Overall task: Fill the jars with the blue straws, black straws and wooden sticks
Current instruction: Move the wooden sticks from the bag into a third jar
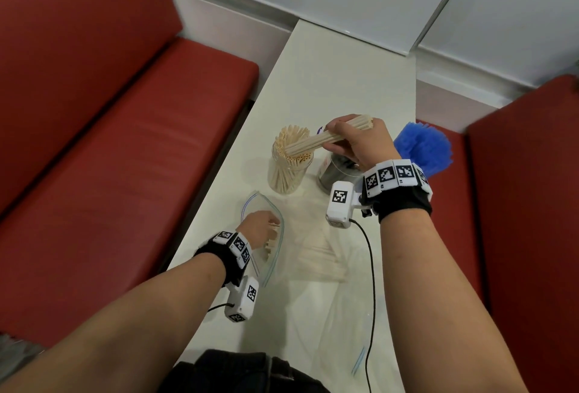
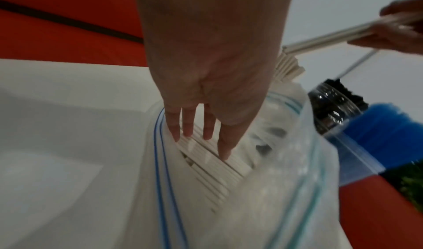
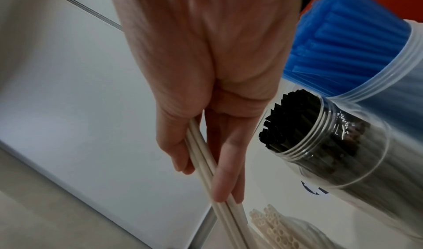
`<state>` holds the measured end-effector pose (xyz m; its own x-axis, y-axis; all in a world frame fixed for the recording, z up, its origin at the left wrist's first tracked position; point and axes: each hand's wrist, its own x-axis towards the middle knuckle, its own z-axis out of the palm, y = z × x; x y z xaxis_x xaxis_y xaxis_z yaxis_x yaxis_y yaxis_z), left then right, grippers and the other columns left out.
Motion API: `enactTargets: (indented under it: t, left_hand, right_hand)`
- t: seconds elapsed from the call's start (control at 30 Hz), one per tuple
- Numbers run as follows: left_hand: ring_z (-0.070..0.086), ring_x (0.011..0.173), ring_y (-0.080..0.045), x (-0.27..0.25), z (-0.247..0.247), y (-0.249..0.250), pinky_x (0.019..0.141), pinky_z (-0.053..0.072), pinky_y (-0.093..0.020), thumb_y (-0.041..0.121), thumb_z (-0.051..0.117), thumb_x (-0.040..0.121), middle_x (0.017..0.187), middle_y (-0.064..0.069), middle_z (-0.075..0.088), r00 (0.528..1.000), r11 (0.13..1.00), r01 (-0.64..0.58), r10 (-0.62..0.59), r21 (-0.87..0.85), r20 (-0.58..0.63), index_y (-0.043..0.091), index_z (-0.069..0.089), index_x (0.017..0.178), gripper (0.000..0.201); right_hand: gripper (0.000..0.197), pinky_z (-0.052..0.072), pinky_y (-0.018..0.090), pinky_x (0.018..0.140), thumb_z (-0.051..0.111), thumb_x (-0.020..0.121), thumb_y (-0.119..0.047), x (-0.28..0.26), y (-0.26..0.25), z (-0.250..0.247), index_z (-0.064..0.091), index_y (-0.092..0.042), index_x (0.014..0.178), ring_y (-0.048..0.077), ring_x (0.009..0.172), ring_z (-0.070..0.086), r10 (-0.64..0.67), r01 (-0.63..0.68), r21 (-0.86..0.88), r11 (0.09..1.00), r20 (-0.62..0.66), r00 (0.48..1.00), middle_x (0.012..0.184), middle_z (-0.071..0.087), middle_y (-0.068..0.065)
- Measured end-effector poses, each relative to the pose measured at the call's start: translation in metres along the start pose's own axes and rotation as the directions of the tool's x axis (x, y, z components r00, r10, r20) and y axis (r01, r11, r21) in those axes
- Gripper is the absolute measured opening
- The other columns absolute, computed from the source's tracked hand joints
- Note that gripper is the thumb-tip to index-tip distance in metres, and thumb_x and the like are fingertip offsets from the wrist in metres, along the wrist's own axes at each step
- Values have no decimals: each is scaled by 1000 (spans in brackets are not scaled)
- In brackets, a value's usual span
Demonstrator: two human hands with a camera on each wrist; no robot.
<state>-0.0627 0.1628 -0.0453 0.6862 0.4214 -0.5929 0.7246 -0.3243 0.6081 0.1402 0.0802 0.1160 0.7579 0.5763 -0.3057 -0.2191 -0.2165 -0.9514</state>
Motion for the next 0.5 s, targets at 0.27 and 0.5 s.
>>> enactTargets:
  t: [0.27,0.5]
  left_hand:
    - [52,124,-33,-9,16,-4,101,44,-37,0,48,95,128,-23,42,984,940,177,-177,291,-24,-6,9,148,66]
    - [15,147,-31,9,24,-7,120,13,-37,24,28,106,159,-19,13,999,753,7,-36,657,31,-3,8,152,57]
  right_hand:
    - [5,62,29,61,72,86,1,12,-10,2,70,5,88,36,82,72,-15,16,2,1000,-106,994,90,67,25]
    - [8,64,37,67,74,88,-10,33,7,42,72,-3,90,28,74,75,-26,3,-386,923,-53,998,93,73,18]
